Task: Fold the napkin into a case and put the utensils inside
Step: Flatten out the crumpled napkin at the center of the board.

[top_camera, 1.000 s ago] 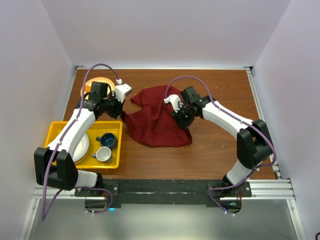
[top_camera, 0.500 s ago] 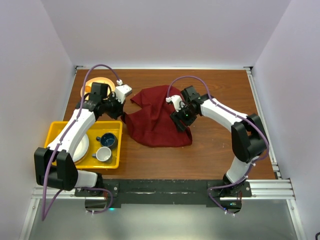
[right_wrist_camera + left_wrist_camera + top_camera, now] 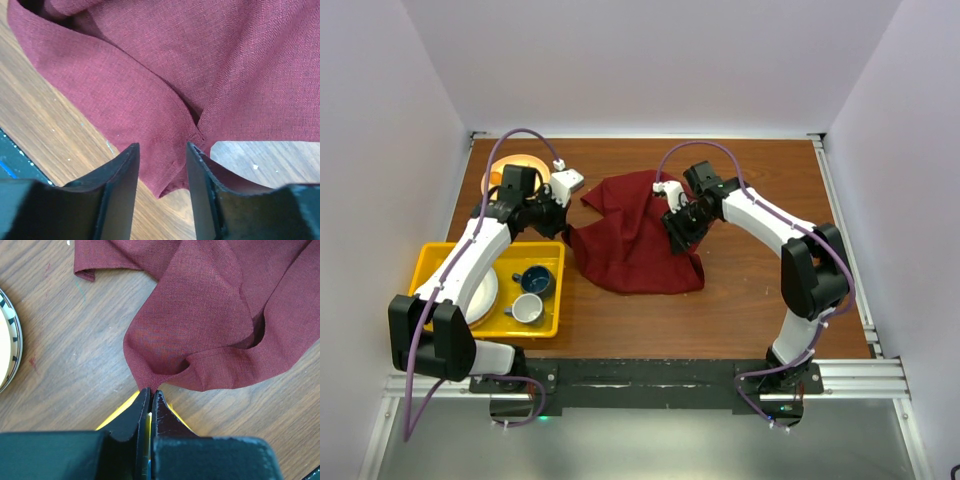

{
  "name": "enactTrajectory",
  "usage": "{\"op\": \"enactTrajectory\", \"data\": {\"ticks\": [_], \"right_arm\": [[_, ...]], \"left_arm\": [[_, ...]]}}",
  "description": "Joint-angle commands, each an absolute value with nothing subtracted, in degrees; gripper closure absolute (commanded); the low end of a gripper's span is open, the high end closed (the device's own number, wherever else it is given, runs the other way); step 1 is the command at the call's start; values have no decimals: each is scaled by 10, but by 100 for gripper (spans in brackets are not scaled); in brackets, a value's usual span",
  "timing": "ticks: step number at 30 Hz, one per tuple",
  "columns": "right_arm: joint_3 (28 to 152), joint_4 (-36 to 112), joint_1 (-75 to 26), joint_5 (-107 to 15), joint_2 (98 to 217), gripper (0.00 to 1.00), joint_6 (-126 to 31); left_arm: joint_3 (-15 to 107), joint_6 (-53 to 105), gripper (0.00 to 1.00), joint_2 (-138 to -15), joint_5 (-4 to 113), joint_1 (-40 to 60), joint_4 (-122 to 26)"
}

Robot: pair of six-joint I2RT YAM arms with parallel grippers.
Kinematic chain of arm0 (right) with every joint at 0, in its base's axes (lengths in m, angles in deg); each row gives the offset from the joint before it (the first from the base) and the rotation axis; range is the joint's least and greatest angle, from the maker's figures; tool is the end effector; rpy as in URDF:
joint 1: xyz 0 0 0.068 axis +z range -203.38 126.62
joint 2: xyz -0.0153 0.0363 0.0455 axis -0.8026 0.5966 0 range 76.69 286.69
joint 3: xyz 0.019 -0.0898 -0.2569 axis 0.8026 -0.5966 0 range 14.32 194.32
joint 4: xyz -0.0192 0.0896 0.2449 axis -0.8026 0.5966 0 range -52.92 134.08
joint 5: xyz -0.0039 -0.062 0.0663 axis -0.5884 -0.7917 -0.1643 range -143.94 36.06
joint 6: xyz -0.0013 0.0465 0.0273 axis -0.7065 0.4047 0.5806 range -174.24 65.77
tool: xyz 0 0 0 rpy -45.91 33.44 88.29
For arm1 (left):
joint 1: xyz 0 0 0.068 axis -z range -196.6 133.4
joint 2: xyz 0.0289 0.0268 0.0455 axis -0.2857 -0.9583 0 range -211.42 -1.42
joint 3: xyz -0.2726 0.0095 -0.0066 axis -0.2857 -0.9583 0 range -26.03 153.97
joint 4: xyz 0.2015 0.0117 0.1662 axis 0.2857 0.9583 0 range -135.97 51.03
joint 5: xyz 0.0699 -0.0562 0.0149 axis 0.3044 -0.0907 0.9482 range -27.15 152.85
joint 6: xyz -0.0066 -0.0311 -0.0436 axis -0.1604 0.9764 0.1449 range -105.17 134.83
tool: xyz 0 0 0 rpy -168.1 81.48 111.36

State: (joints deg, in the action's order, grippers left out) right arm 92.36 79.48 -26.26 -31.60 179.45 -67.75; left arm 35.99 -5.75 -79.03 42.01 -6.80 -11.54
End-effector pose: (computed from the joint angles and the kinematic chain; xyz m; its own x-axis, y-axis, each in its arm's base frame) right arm 0.3208 0.1796 0.2246 -0.6681 -0.5849 -0.4599 -0.7294 0.6369 0.2497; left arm 0.2781 -0.0608 0.2811 -0.5719 0.4321 -0.6973 0.6252 0.7799 -0.0294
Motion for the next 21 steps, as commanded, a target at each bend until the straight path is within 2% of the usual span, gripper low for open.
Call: {"op": "enactTrajectory", "data": {"ticks": [1,5,9,14,21], "right_arm": [[947,809,-260,-292,1795,59,-672],[946,810,-260,-292,1801,64,-674],[945,801,-260,-323,1801,55,-662],[943,833,-271,-337,1786,56,-654],[881,829,-274,-338,1756,55,-631]], "left_arm": [[359,-62,100,-775,408,-69,-127],[360,-62,100,-775,409,-70,-127],[360,-63,100,-775,409,-69,-126],[361,-63,100,-774,411,-69,-125],[360,-57,100,-774,407,-69,-127]]}}
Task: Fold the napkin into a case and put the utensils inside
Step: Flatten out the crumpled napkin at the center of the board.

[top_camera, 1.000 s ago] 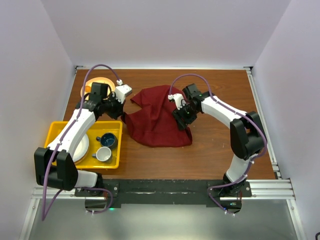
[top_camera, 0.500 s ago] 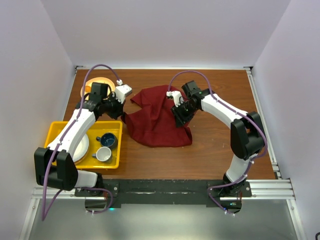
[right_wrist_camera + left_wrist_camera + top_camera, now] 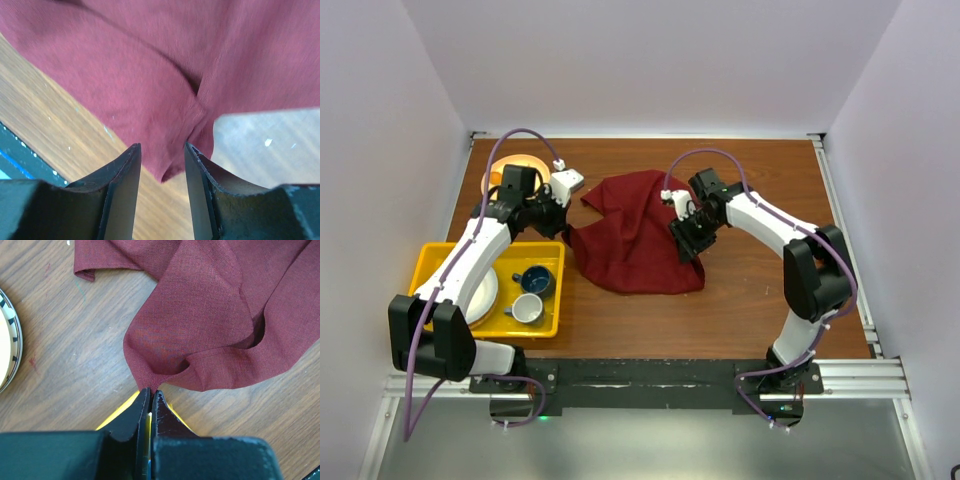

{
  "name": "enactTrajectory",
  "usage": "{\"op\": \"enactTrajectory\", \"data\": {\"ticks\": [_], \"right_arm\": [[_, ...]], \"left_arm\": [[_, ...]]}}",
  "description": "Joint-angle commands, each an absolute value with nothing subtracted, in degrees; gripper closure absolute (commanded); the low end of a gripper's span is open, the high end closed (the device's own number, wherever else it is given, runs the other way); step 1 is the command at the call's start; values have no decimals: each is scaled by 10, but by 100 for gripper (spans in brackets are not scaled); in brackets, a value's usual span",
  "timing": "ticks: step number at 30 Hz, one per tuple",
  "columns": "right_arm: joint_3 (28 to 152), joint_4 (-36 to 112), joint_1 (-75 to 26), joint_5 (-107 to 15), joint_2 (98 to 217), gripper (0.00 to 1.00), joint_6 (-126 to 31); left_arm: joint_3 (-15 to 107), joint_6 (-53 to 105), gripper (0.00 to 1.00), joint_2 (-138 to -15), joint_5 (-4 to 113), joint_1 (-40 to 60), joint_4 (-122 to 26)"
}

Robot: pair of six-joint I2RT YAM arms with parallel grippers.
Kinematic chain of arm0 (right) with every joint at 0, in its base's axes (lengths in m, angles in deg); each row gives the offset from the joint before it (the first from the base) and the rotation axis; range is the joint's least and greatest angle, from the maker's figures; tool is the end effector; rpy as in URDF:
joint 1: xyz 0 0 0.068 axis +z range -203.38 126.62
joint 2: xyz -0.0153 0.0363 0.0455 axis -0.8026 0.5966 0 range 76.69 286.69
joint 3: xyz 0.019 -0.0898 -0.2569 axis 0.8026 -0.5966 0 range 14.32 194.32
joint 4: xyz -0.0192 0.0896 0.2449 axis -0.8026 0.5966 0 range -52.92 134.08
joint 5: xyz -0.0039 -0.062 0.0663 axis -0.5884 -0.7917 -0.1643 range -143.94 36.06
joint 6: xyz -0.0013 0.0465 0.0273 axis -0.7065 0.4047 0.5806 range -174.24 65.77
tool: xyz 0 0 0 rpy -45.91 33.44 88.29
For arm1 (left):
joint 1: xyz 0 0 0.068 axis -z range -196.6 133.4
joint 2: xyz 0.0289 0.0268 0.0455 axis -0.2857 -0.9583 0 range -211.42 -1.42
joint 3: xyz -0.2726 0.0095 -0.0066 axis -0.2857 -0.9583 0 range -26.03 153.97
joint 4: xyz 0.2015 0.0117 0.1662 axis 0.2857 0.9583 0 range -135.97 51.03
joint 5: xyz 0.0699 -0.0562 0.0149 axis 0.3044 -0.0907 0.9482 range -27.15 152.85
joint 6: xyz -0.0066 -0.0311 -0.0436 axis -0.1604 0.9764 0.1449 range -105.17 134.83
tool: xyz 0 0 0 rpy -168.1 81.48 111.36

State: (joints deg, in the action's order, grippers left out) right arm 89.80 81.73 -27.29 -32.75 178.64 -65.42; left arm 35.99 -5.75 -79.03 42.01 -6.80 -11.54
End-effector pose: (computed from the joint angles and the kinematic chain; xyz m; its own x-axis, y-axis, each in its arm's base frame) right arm 0.3134 0.1679 0.2149 -0.7338 -0.5606 -0.3838 -0.6701 0.6904 0.2728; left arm 0.2781 -0.0608 0.2811 -0.5719 0.4321 -0.6973 0.6252 0.7799 -0.0294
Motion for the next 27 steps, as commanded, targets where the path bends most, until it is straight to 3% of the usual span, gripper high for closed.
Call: {"op": "enactTrajectory", "data": {"ticks": [1,10,17,27], "right_arm": [[881,829,-274,-345,1758,55,-629],[875,814,-274,-343,1786,52,-626],[907,809,-274,-293,1815,58,-616],[934,790,-274,-291,1838,59,-600]], "left_arm": [[360,-57,100,-774,407,-70,-127],[359,-56,100,-772,409,-70,-127],[360,-54,100,-775,410,-69,-129],[361,-56,100,-780,410,-69,-131]]}}
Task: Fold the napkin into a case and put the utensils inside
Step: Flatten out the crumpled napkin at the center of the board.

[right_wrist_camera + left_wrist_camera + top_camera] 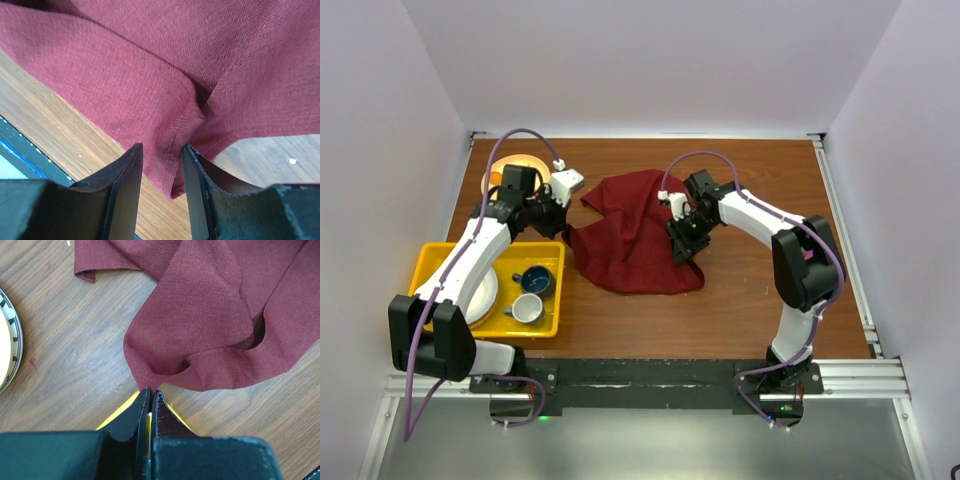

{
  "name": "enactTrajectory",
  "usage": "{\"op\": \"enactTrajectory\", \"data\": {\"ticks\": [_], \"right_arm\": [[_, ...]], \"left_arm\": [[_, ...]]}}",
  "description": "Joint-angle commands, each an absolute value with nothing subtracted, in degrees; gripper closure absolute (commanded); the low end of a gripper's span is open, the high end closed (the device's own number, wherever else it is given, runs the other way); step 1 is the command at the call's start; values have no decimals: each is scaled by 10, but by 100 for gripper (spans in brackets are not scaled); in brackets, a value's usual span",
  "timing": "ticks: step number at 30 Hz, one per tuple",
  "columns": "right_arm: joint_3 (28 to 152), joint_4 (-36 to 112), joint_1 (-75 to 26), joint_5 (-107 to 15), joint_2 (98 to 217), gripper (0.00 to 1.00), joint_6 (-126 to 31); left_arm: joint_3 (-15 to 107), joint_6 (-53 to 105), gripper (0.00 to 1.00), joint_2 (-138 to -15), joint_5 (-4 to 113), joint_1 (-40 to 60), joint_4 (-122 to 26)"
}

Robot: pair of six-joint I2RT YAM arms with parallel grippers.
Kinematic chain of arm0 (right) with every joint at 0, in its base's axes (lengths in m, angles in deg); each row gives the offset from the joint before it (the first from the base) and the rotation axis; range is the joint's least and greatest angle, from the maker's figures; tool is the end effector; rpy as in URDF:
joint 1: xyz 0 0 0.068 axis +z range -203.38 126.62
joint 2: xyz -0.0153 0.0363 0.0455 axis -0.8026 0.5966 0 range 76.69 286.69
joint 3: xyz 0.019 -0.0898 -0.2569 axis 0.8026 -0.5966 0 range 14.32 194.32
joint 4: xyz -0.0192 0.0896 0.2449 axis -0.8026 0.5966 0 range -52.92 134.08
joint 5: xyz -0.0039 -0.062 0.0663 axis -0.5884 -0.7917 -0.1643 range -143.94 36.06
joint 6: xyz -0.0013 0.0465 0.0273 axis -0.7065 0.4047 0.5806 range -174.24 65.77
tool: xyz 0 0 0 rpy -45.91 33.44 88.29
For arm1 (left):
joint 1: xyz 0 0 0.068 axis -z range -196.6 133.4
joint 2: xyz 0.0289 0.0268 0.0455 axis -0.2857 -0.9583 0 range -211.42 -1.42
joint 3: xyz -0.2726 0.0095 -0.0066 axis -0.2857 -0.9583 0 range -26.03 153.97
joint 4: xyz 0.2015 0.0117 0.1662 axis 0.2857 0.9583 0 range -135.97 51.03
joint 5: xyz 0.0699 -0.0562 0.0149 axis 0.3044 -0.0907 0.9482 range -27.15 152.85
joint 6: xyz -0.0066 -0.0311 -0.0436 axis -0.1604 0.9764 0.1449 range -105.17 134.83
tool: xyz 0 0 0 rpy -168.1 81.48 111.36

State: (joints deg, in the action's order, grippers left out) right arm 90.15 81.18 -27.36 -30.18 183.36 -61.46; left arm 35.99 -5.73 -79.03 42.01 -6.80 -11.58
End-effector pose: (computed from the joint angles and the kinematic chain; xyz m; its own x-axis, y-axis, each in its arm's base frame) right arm 0.3212 0.1729 0.1895 -0.7986 -0.5178 -0.3068 -0.6007 0.7171 0.3533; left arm 0.2781 -0.0608 0.2811 -0.5716 0.4318 -0.6977 0.6250 0.7801 -0.0293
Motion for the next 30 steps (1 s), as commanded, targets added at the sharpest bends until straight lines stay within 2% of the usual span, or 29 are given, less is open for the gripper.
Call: {"op": "enactTrajectory", "data": {"ticks": [1,7,10,15,17,18,26,30], "right_arm": [[936,787,-274,-299,1842,59,-599],[946,770,-274,-307,1849,52,-585],[955,778,-274,-307,1864,53,-585],[954,780,-274,-308,1859,65,-586],[954,783,-274,-314,1843,79,-592],[954,787,-274,-323,1836,100,-593],[1007,823,-353,-327,1697,100,-659],[1070,814,-397,-349,1613,100,-693]], "left_arm": [[362,-56,100,-781,410,-69,-130],[365,-56,100,-783,411,-69,-131],[364,-57,100,-784,411,-70,-130],[366,-57,100,-784,411,-70,-128],[367,-56,100,-783,411,-70,-127],[368,-56,100,-783,411,-70,-126],[422,-66,100,-781,421,-71,-120],[533,-82,100,-810,425,-71,-110]]}}
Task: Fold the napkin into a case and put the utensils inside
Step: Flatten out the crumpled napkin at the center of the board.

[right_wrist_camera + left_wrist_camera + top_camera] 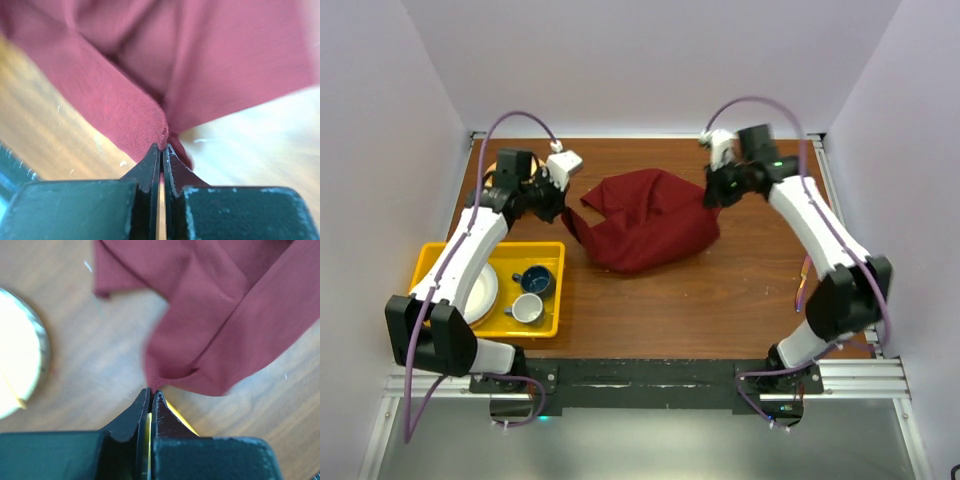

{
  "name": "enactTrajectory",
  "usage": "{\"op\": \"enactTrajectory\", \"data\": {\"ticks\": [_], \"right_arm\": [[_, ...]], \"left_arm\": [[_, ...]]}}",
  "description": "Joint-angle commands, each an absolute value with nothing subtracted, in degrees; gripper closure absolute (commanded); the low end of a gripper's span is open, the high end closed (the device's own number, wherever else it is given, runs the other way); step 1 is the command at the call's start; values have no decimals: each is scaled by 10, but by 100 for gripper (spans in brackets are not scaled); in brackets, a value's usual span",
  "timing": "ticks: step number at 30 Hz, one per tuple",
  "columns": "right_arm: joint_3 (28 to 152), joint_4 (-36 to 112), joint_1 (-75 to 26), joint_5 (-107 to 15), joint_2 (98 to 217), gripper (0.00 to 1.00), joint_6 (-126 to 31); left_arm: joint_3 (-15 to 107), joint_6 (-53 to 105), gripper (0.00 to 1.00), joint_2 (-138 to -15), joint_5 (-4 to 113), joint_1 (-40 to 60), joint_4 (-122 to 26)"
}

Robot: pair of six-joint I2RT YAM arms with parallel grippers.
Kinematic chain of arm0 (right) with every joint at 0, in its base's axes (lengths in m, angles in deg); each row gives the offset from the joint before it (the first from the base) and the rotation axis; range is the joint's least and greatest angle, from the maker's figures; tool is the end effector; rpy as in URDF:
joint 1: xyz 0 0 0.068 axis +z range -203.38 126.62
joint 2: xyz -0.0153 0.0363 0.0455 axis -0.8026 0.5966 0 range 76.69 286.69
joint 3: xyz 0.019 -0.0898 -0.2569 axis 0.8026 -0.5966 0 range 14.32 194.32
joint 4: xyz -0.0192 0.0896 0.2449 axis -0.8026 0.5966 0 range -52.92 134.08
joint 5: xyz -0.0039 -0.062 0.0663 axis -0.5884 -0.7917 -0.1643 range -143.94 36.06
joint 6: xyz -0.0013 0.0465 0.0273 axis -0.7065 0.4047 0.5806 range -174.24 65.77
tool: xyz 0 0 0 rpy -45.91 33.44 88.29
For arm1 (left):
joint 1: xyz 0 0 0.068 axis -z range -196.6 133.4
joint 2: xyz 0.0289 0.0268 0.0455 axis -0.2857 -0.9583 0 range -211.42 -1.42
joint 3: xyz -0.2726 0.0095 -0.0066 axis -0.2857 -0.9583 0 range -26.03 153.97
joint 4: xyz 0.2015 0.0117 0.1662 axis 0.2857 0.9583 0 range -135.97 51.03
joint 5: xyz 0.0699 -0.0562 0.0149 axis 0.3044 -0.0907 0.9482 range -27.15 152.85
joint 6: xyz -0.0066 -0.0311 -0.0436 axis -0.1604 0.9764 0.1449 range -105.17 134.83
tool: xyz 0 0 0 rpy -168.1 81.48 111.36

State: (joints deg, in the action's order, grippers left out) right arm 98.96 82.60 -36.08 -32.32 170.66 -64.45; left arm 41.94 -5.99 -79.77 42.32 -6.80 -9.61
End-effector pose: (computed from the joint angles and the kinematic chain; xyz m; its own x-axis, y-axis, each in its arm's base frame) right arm 0.3315 0.1171 0.3088 -0.6834 -0.3854 -0.6201 -0.6098 0.7684 0.1944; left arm 0.2857 -0.0620 0.3088 -0.5300 0.4293 -0.7313 0.6254 0.7803 0.0048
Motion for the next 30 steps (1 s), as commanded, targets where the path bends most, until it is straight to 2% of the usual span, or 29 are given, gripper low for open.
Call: {"op": "enactTrajectory", "data": {"ticks": [1,6,10,14,20,24,30], "right_arm": [[1082,805,-404,-362,1598,100,-699],[1171,743,-409,-454,1544,100,-708],[1271,727,-408,-522,1502,100,-709],[1296,703,-409,-541,1435,100,-708],[1297,696,-408,-553,1341,100,-694],[1314,729,-408,-554,1319,100,-682],[1302,729,-408,-603,1343,100,-691]], "left_arm": [[560,-83,100,-826,429,-71,-104],[803,-98,100,-883,423,-71,-56],[917,-119,100,-881,391,-70,-19],[897,-146,100,-797,363,-69,-43],[777,-102,100,-633,323,-69,-136],[803,-64,100,-615,334,-69,-154],[837,-32,100,-662,345,-69,-142]]}}
